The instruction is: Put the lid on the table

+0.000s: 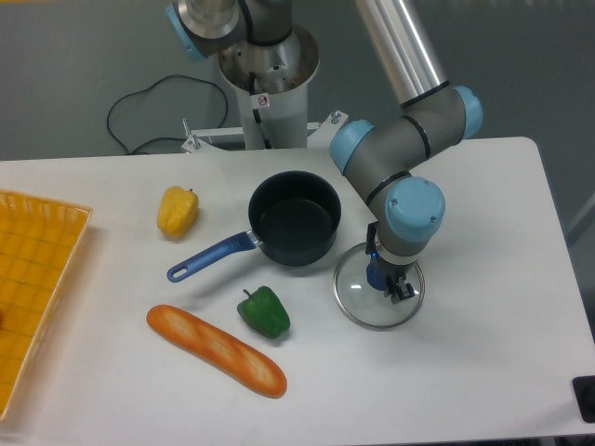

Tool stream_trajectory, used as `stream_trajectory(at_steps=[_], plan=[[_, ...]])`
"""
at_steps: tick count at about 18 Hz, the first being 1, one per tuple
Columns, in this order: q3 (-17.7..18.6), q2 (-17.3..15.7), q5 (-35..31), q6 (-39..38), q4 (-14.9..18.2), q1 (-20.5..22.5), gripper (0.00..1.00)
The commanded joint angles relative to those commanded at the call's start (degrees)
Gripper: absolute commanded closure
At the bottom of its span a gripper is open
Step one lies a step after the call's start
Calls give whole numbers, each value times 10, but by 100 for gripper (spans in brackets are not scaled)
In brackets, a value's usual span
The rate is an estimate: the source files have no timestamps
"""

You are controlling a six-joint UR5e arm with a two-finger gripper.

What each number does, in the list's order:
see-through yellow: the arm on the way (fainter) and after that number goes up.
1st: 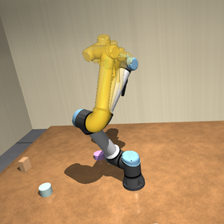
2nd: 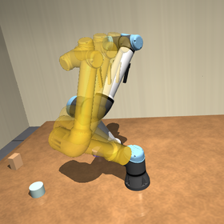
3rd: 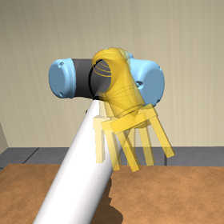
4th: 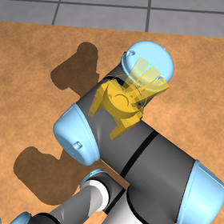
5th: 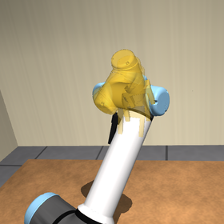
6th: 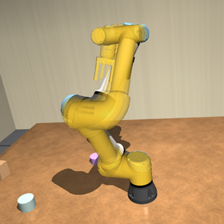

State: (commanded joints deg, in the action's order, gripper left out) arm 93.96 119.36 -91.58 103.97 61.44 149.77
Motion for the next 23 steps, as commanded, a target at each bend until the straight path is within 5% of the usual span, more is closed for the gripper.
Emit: stream_trajectory(at_steps=[3, 7, 16, 23], plan=[[0, 0, 0, 0, 0, 0, 36], [-1, 0, 0, 4, 0, 0, 6], [-14, -22, -3, 8, 4, 3, 0], [-33, -56, -69, 0, 9, -22, 0]])
